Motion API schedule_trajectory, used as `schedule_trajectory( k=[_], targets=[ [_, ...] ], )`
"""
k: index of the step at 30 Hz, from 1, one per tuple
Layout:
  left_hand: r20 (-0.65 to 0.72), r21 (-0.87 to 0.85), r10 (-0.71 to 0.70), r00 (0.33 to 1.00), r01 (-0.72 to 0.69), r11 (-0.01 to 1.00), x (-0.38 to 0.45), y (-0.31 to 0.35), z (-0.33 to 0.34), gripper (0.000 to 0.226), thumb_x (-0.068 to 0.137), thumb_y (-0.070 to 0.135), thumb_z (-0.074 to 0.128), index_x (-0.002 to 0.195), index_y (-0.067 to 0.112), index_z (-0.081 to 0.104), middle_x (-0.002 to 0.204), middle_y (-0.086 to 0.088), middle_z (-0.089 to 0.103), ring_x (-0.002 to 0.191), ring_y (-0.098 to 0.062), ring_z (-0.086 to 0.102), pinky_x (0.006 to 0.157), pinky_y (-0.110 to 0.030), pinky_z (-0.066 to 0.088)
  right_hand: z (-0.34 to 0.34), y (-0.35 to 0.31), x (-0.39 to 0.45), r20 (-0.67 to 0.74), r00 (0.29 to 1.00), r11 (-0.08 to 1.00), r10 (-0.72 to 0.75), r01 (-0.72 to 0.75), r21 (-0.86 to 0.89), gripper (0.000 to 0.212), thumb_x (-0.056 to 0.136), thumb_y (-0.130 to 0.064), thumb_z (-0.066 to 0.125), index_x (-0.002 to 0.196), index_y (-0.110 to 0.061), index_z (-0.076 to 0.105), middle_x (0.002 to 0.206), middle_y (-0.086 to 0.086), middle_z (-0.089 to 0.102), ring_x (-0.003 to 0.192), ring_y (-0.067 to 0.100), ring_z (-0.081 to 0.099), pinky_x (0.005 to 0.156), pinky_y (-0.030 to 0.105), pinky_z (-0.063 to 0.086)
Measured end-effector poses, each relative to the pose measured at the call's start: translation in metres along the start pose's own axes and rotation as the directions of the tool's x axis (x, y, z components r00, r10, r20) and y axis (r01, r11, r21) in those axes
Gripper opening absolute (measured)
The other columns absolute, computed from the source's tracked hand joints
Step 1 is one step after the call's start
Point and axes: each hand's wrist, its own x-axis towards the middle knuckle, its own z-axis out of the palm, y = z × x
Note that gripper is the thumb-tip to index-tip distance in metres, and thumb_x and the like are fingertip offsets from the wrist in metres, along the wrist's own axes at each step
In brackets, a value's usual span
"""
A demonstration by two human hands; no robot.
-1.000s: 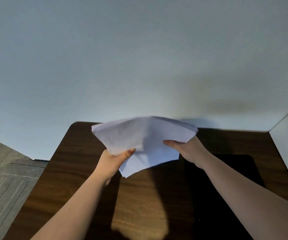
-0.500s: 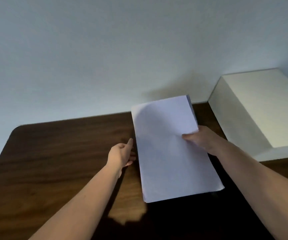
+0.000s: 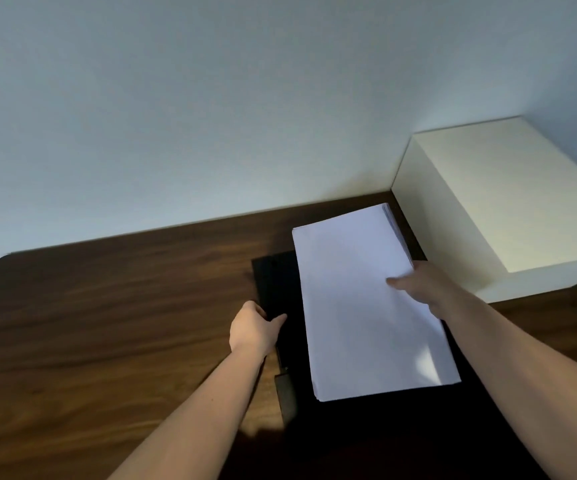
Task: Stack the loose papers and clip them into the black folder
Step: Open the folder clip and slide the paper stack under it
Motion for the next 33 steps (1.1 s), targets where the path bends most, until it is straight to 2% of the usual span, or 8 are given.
schedule_trajectory(
  k=[3, 8, 14, 20, 23, 25, 29, 33],
  targets=[
    [-0.033, -0.037, -0.036, 0.999, 0.035, 0.999, 0.003, -0.006, -0.006, 0.034, 0.082, 0.038, 0.068, 0.095, 0.013, 0.050, 0.090, -0.003, 0.058, 0.081, -0.020, 0.056, 0.060, -0.028, 0.044, 0.010, -0.009, 0.001, 0.041, 0.999, 1.000, -0.026, 0.026, 0.000, 0.038, 0.086, -0.012, 0.065, 0.122, -0.001, 0.059, 0.124, 0.015, 0.062, 0.097, 0.029, 0.056, 0.084, 0.032, 0.041],
    [-0.094, -0.034, -0.068, 0.993, 0.065, 0.997, 0.018, -0.029, -0.035, 0.032, 0.086, 0.035, 0.065, 0.103, 0.011, 0.051, 0.092, -0.004, 0.058, 0.082, -0.023, 0.056, 0.066, -0.031, 0.045, 0.044, -0.024, -0.003, 0.116, 0.993, 0.999, -0.032, 0.030, 0.019, 0.040, 0.085, -0.015, 0.067, 0.122, -0.003, 0.059, 0.124, 0.017, 0.063, 0.108, 0.035, 0.060, 0.092, 0.042, 0.050],
    [-0.203, -0.005, -0.135, 0.970, 0.137, 0.991, 0.042, -0.072, -0.084, 0.035, 0.088, 0.034, 0.062, 0.112, 0.010, 0.054, 0.099, -0.007, 0.062, 0.086, -0.026, 0.061, 0.071, -0.036, 0.054, 0.105, -0.048, -0.010, 0.241, 0.969, 0.999, -0.044, 0.037, 0.032, 0.039, 0.086, -0.015, 0.065, 0.124, -0.005, 0.058, 0.120, 0.013, 0.063, 0.095, 0.026, 0.059, 0.079, 0.037, 0.048],
    [-0.291, 0.016, -0.205, 0.935, 0.218, 0.976, 0.058, -0.111, -0.138, 0.046, 0.084, 0.043, 0.065, 0.116, 0.012, 0.053, 0.112, -0.013, 0.062, 0.097, -0.033, 0.063, 0.079, -0.044, 0.057, 0.139, -0.068, -0.006, 0.288, 0.955, 0.994, -0.068, 0.039, 0.105, 0.041, 0.083, -0.014, 0.069, 0.122, -0.006, 0.060, 0.117, 0.013, 0.065, 0.102, 0.032, 0.062, 0.089, 0.045, 0.051],
    [-0.391, 0.161, -0.132, 0.911, 0.209, 0.964, 0.055, -0.118, -0.145, 0.047, 0.085, 0.038, 0.065, 0.123, 0.012, 0.054, 0.127, -0.015, 0.052, 0.118, -0.034, 0.050, 0.084, -0.045, 0.050, 0.119, -0.066, 0.007, 0.242, 0.969, 0.989, -0.053, 0.018, 0.145, 0.045, 0.080, -0.010, 0.072, 0.122, -0.001, 0.060, 0.118, 0.018, 0.064, 0.103, 0.039, 0.063, 0.093, 0.052, 0.050],
    [-0.421, 0.199, 0.005, 0.907, 0.086, 0.976, 0.050, -0.116, -0.133, 0.037, 0.087, 0.031, 0.063, 0.118, 0.012, 0.058, 0.128, -0.014, 0.051, 0.120, -0.033, 0.047, 0.086, -0.044, 0.049, 0.102, -0.062, 0.016, 0.201, 0.979, 0.991, -0.034, 0.007, 0.137, 0.046, 0.080, -0.008, 0.072, 0.124, 0.002, 0.058, 0.119, 0.020, 0.063, 0.102, 0.038, 0.061, 0.091, 0.049, 0.049],
    [-0.298, 0.093, 0.146, 0.943, -0.124, 0.988, 0.038, -0.091, -0.090, 0.035, 0.089, 0.031, 0.058, 0.118, 0.012, 0.061, 0.128, -0.008, 0.056, 0.120, -0.028, 0.053, 0.090, -0.035, 0.047, 0.076, -0.053, 0.028, 0.134, 0.991, 0.995, -0.021, 0.007, 0.098, 0.047, 0.082, -0.003, 0.069, 0.127, 0.003, 0.055, 0.127, 0.019, 0.060, 0.102, 0.034, 0.058, 0.097, 0.043, 0.045],
    [-0.076, 0.184, 0.105, 0.992, -0.090, 0.979, 0.036, -0.058, -0.059, 0.069, 0.089, 0.046, 0.053, 0.147, 0.015, 0.030, 0.158, -0.014, 0.023, 0.147, -0.035, 0.015, 0.117, -0.049, 0.024, 0.068, -0.048, 0.036, 0.146, 0.989, 1.000, 0.015, -0.018, 0.021, 0.044, 0.085, -0.005, 0.067, 0.126, 0.004, 0.054, 0.120, 0.013, 0.059, 0.102, 0.029, 0.053, 0.090, 0.034, 0.037]
  ],
)
